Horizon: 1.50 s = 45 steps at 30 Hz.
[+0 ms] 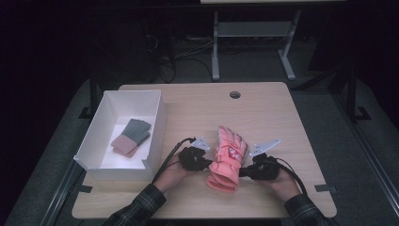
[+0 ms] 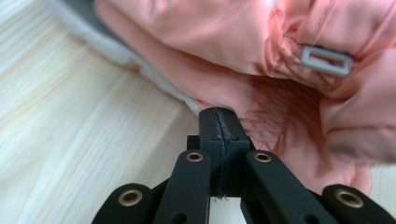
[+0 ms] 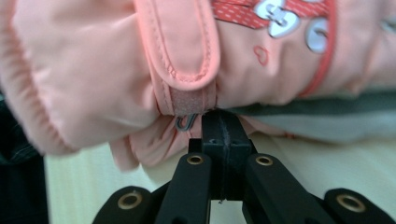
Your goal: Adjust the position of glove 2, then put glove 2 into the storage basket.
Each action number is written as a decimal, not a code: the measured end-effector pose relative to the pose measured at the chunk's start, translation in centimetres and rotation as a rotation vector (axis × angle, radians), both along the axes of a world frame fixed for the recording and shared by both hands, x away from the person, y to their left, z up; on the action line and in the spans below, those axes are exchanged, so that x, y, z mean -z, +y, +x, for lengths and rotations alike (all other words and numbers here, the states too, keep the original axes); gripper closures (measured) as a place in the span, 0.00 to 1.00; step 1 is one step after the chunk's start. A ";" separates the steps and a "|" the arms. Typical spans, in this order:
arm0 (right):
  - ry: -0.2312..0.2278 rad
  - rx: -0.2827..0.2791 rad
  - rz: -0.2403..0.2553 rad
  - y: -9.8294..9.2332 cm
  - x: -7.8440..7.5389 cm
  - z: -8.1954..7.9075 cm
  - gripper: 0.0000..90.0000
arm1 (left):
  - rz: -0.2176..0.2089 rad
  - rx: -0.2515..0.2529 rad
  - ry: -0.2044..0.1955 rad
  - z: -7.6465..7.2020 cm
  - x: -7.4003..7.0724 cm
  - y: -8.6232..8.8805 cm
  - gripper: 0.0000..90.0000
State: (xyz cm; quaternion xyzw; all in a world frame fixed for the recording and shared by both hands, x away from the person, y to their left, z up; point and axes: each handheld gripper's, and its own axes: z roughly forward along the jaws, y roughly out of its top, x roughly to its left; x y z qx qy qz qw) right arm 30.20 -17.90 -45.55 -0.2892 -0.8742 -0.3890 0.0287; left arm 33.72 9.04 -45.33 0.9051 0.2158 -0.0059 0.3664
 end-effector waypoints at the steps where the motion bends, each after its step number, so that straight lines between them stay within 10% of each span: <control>1: -0.001 -0.014 0.002 0.5 0.0 -0.4 1.00 | 0.005 0.005 0.000 0.0 -0.1 0.3 0.99; 14: -0.022 -0.067 -0.014 2.6 -0.3 -2.5 1.00 | 0.007 -0.019 -0.024 -0.1 -0.6 1.3 0.98; 30: -0.129 0.088 0.070 -1.3 -3.8 -1.4 1.00 | -0.045 -0.177 -0.056 2.2 -4.2 2.3 0.44; 45: -0.117 0.117 0.010 1.2 -2.1 0.8 1.00 | -0.147 -0.068 -0.023 2.2 -6.7 0.4 0.20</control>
